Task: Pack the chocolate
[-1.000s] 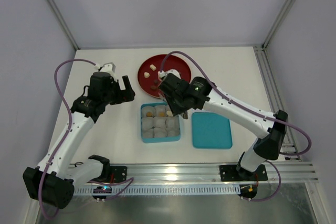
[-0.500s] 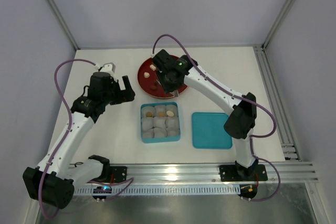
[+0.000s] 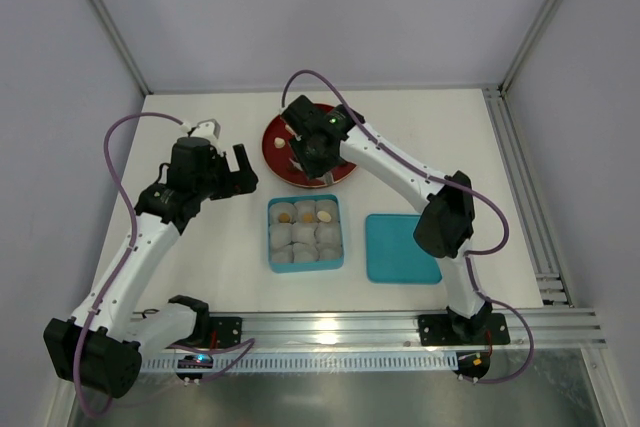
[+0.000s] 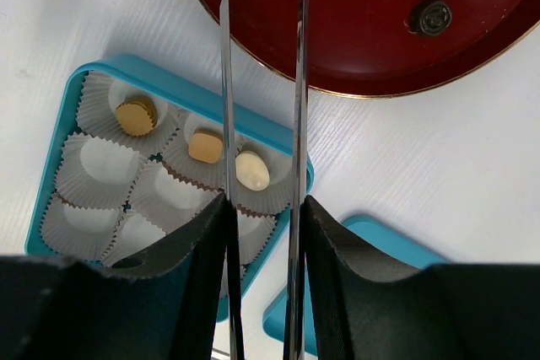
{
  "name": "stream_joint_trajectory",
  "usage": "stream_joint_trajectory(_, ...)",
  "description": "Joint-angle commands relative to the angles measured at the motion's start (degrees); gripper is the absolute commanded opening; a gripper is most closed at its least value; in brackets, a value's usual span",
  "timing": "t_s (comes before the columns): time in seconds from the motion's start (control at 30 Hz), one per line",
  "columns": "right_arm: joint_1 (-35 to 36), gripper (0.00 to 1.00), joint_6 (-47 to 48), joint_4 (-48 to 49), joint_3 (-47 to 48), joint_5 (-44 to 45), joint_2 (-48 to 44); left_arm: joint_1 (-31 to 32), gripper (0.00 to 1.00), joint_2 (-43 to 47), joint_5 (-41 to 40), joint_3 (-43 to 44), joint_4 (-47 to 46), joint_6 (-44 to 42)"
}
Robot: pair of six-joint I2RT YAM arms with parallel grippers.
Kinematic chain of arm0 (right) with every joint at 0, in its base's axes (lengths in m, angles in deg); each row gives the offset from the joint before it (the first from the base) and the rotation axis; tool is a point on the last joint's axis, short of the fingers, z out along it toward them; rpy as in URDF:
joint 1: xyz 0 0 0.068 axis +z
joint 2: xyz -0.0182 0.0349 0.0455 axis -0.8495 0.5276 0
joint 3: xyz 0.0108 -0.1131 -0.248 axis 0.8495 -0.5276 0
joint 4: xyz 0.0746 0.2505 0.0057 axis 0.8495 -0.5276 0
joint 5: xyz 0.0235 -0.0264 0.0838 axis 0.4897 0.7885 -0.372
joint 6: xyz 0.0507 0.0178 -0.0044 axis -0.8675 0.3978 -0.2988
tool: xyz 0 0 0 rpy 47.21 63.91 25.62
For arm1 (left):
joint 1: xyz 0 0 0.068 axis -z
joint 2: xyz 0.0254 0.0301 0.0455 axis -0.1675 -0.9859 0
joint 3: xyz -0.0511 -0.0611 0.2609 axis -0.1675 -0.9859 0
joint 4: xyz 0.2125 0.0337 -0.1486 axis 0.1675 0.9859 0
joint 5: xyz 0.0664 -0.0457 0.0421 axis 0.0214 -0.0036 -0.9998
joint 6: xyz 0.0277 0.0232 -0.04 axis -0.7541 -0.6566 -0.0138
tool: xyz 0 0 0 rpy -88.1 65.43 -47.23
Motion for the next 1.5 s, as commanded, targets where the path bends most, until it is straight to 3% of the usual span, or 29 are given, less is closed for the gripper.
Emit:
stream_joint_trajectory(0.0, 0.08, 0.42, 1.09, 0.68, 2.06, -0.75, -0.50, -0.28, 1.00, -0.06, 1.70, -0.10, -1.50, 0.39)
stream_joint_trajectory(1.47, 0.52, 0.42, 2.93, -1.08, 4.96, 0.57, 3.99, -0.28, 1.00, -0.24, 1.26, 0.07, -1.50, 0.39)
